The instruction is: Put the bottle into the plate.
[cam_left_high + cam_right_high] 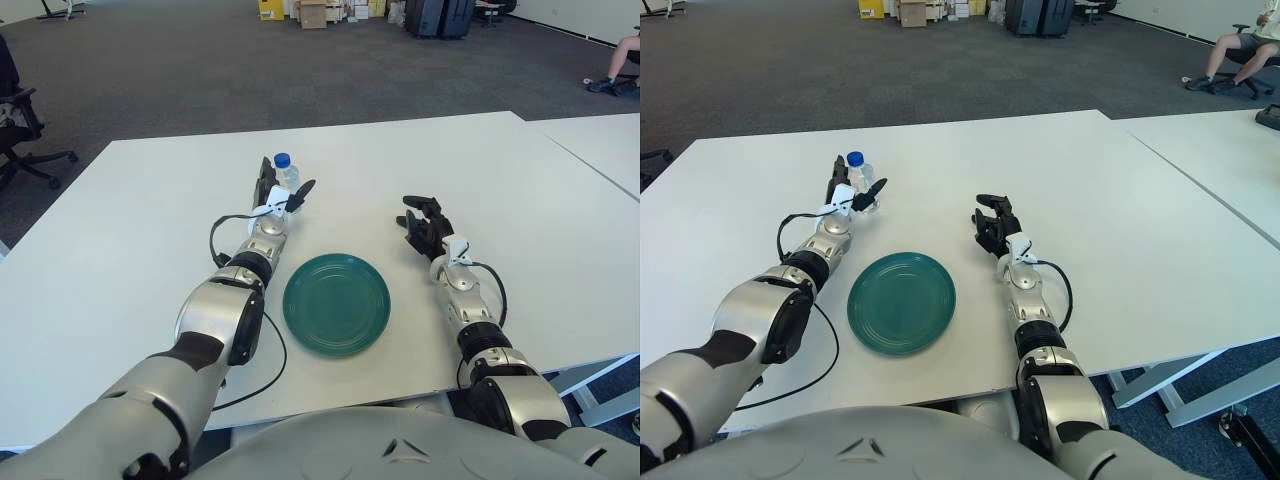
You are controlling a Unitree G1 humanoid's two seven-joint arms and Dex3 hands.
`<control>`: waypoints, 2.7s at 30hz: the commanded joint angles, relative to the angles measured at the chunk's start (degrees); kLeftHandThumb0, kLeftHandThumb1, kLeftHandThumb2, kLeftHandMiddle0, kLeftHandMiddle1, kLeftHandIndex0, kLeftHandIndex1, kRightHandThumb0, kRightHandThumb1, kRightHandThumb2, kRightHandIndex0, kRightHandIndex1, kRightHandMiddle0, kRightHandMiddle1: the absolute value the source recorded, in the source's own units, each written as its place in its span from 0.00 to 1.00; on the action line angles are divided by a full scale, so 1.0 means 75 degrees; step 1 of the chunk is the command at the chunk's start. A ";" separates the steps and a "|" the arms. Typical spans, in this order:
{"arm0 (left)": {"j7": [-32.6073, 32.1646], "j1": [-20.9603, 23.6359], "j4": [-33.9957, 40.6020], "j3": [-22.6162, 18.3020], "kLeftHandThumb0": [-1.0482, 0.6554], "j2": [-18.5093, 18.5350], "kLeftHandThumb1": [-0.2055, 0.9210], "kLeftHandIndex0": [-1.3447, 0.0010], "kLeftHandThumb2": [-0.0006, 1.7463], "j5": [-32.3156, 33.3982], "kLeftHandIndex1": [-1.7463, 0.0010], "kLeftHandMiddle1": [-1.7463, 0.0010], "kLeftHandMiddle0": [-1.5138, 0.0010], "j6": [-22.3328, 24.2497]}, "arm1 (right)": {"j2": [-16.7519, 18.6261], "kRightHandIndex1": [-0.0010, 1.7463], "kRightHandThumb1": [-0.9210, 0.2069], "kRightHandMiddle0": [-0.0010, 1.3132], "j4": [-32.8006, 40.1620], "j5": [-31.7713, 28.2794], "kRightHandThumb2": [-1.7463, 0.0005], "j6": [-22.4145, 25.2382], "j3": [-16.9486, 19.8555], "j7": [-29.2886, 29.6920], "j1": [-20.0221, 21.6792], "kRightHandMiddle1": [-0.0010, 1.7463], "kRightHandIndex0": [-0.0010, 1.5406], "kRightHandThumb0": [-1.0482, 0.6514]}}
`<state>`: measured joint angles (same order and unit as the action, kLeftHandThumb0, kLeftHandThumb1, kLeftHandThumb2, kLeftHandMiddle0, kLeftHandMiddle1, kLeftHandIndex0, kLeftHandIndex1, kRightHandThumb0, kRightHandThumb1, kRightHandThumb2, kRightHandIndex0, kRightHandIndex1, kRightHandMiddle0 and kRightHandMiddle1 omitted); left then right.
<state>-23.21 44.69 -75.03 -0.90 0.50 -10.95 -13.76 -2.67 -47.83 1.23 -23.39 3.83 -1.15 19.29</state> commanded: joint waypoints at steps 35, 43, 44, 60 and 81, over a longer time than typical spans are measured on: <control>0.0086 0.0163 -0.0353 -0.0018 0.00 -0.0201 1.00 1.00 0.11 -0.0247 1.00 0.99 0.97 0.0532 | -0.0063 0.41 0.00 0.00 0.0785 -0.0068 0.58 0.0236 0.0015 -0.0009 -0.0478 0.59 0.22 0.22; 0.0074 0.0163 -0.0356 -0.0003 0.00 -0.0163 1.00 0.99 0.11 -0.0293 0.99 0.98 0.95 0.0517 | -0.0070 0.40 0.00 0.00 0.1095 -0.0078 0.58 0.0398 -0.0004 -0.0103 -0.0624 0.59 0.22 0.23; 0.0052 0.0154 -0.0358 0.0014 0.00 -0.0153 1.00 0.99 0.11 -0.0323 0.99 0.98 0.95 0.0501 | -0.0070 0.40 0.00 0.00 0.1141 -0.0092 0.58 0.0444 0.0003 -0.0122 -0.0643 0.59 0.22 0.23; -0.0230 0.0078 -0.0409 0.0245 0.00 -0.0123 1.00 0.98 0.09 -0.0681 0.97 0.98 0.92 0.0679 | -0.0061 0.37 0.00 0.00 0.1510 -0.0223 0.58 0.0796 0.0068 -0.0304 -0.0783 0.57 0.20 0.23; -0.2202 0.0067 -0.0410 0.0258 0.20 -0.0381 0.94 1.00 0.01 -0.0921 0.05 0.06 0.82 0.0956 | -0.0064 0.37 0.00 0.00 0.1729 -0.0212 0.56 0.0813 0.0120 -0.0340 -0.0901 0.59 0.22 0.22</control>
<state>-38.58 46.27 -77.23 1.70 -2.09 -18.31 -6.67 -2.89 -35.41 0.53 -17.28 4.51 -3.58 12.43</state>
